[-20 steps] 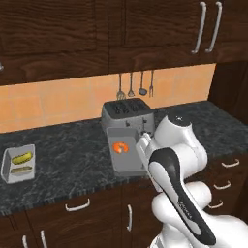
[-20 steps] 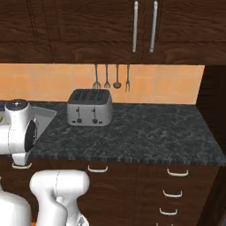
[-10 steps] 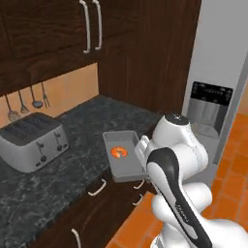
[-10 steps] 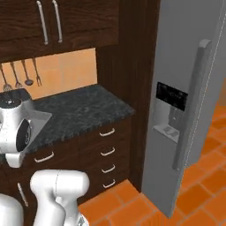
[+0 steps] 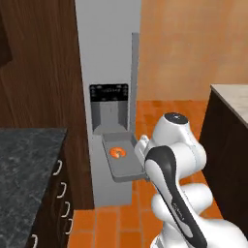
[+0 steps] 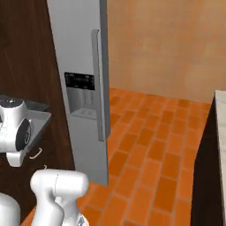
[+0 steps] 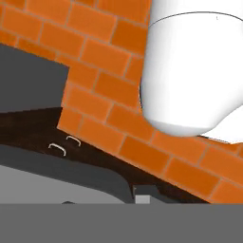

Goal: Take the meat container that has the shrimp and place it on the second highest rack of the freezer. Then take the vegetable container that has the potato and cucumber and place it on the highest rack of the freezer.

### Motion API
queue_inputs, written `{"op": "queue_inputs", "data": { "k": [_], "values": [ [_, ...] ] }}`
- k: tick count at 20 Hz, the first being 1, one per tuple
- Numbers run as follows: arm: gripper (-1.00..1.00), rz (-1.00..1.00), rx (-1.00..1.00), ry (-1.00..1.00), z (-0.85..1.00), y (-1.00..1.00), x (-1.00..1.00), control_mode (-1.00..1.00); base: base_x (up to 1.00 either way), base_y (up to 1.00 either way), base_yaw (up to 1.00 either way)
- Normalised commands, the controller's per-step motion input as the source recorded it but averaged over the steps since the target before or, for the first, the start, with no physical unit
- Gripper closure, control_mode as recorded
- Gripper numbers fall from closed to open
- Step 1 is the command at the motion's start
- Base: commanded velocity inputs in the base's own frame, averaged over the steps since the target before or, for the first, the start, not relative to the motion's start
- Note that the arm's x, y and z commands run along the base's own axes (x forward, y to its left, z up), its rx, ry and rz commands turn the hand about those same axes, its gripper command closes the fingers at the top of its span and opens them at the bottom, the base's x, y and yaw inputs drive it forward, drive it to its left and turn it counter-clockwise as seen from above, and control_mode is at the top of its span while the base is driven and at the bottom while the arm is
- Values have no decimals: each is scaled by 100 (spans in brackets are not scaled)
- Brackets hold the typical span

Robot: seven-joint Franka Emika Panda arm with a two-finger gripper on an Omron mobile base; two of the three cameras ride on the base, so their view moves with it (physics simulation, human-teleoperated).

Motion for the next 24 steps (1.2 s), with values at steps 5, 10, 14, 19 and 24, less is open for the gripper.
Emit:
{"op": "queue_inputs", "data": {
  "k": [5, 10, 14, 19, 24],
  "values": [
    [100, 0, 0, 0, 0, 0, 0, 100, 26, -87, -73],
    [100, 0, 0, 0, 0, 0, 0, 100, 100, -57, -19],
    [100, 0, 0, 0, 0, 0, 0, 100, 100, -33, -15],
    [100, 0, 0, 0, 0, 0, 0, 100, 100, 21, 8],
    [100, 0, 0, 0, 0, 0, 0, 100, 100, -23, 1]
  ]
}}
